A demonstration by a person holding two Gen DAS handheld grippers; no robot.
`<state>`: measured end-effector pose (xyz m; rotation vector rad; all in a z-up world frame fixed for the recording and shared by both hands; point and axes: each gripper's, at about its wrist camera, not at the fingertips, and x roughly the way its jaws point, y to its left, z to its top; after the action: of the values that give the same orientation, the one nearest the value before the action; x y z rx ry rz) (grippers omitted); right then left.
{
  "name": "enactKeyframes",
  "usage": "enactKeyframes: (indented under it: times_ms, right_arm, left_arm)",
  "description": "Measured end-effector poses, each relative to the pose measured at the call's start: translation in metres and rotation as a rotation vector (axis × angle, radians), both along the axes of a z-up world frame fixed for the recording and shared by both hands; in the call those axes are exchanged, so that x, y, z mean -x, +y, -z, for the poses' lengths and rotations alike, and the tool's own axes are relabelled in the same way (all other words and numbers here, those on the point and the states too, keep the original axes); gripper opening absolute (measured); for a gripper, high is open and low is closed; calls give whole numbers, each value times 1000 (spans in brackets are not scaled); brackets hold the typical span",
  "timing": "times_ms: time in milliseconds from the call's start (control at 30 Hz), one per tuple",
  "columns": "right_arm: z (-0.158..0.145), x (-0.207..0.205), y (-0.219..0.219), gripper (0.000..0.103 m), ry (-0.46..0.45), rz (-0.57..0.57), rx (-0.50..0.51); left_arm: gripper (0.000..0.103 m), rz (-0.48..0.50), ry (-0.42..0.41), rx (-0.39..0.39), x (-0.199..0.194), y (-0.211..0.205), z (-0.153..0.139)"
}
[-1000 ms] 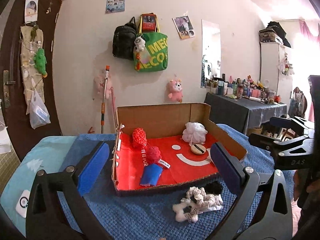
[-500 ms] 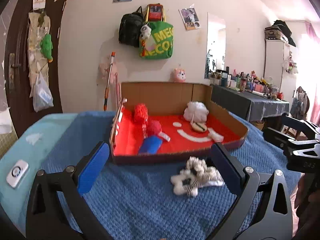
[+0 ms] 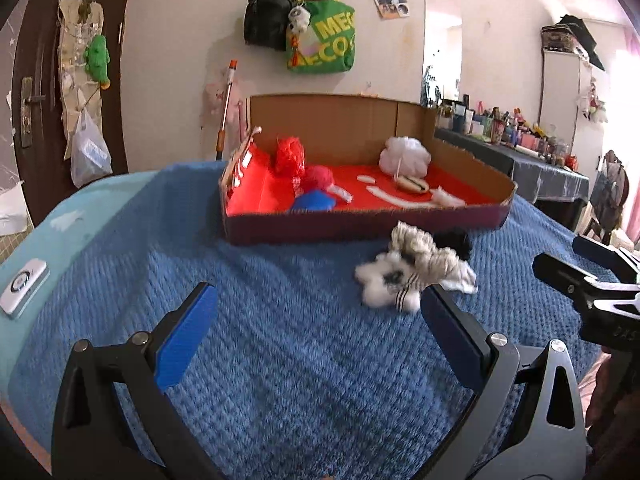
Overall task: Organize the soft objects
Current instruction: 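Withdraw both tools from the box toward the remaining items on the blanket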
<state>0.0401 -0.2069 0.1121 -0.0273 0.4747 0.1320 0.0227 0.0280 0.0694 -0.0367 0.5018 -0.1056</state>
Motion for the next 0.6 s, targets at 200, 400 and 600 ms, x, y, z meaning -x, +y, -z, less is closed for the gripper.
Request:
enactKeyframes:
  times_ms: [200, 400, 600]
  right_arm:
    - [20, -4, 0, 103, 55, 6, 3]
    - [27, -9, 0, 103, 94, -7, -5]
    - [31, -22, -3, 103, 154, -32, -34]
  left_arm:
    - [103, -9, 40, 0, -4, 0, 11]
    - [103, 2, 82, -2, -11, -2, 16]
    - [103, 21, 123, 0, -20, -1, 14]
